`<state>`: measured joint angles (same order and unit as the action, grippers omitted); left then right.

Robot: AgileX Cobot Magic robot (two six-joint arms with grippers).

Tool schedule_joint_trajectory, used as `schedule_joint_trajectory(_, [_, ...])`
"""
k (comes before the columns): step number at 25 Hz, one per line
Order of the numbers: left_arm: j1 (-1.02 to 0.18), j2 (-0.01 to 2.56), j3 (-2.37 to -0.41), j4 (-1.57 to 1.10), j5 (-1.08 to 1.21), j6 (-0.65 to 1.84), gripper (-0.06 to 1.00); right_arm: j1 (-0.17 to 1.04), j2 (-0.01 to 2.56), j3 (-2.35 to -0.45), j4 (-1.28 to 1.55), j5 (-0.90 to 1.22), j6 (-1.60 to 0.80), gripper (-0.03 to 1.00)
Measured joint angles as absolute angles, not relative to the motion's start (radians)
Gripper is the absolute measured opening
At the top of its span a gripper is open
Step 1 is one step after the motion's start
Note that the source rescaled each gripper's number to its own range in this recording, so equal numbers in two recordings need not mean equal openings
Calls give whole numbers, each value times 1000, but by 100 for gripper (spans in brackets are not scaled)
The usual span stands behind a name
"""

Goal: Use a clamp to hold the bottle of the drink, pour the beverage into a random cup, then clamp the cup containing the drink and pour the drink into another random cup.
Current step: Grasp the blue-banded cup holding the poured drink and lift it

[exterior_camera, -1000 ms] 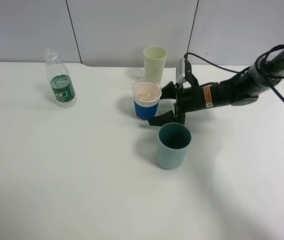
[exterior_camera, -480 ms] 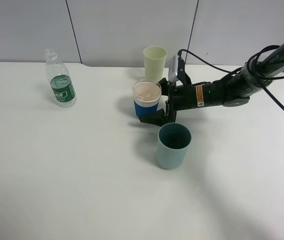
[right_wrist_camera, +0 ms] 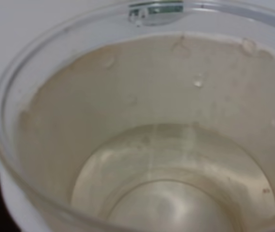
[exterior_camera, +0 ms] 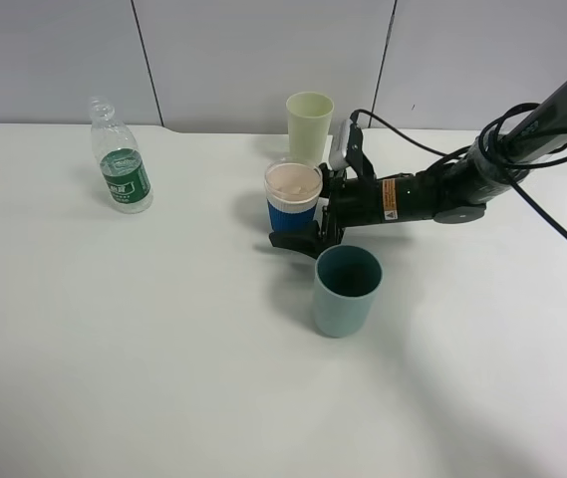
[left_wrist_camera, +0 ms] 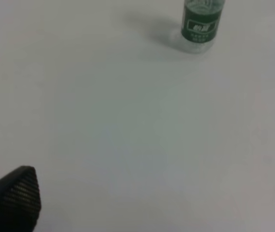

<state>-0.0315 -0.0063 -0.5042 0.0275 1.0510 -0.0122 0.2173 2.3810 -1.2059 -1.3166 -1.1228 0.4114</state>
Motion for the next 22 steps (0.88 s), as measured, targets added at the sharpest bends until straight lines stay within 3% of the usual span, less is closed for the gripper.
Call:
schedule_joint_trajectory(9, [-31, -6, -504, 27, 1052, -12, 100, 247, 2418, -1238, -1287, -1147, 404, 88])
schedule_joint_trajectory(12, [-31, -6, -504, 27, 1052, -12, 100, 250, 2418, -1243, -1281, -1150, 404, 84])
schedule_joint_trajectory(15, [-31, -6, -504, 27, 1053, -12, 100, 250, 2418, -1243, -1281, -1151, 404, 62])
schedule_joint_trajectory(18, [-31, -6, -504, 27, 1053, -12, 100, 250, 2418, -1243, -1273, -1140, 435, 12])
schedule_joint_trajectory(19, [-31, -6, -504, 27, 1053, -12, 100, 250, 2418, -1243, -1272, -1141, 464, 0])
schedule_joint_trajectory(22, [-31, -6, -504, 27, 1053, -12, 100, 250, 2418, -1245, -1271, -1140, 565, 2])
